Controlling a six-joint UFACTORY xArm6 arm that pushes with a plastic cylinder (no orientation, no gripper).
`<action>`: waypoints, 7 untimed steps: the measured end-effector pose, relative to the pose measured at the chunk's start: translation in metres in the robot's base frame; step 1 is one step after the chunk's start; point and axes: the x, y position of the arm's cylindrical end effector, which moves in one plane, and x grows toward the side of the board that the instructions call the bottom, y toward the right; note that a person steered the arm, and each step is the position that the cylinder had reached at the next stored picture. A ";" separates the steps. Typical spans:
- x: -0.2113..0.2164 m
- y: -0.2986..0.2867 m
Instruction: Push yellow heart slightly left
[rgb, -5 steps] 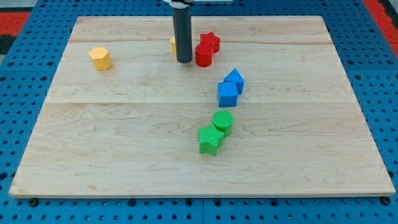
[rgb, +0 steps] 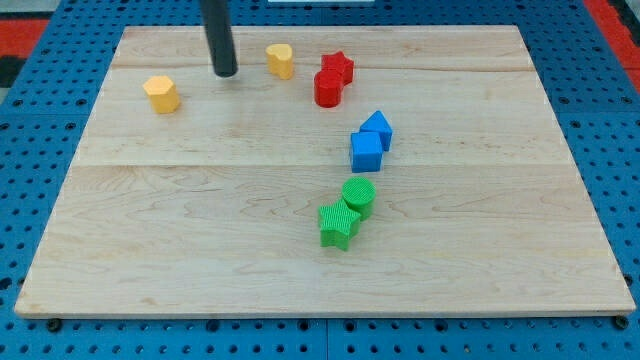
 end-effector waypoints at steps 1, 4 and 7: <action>-0.012 -0.030; -0.093 0.002; -0.090 0.076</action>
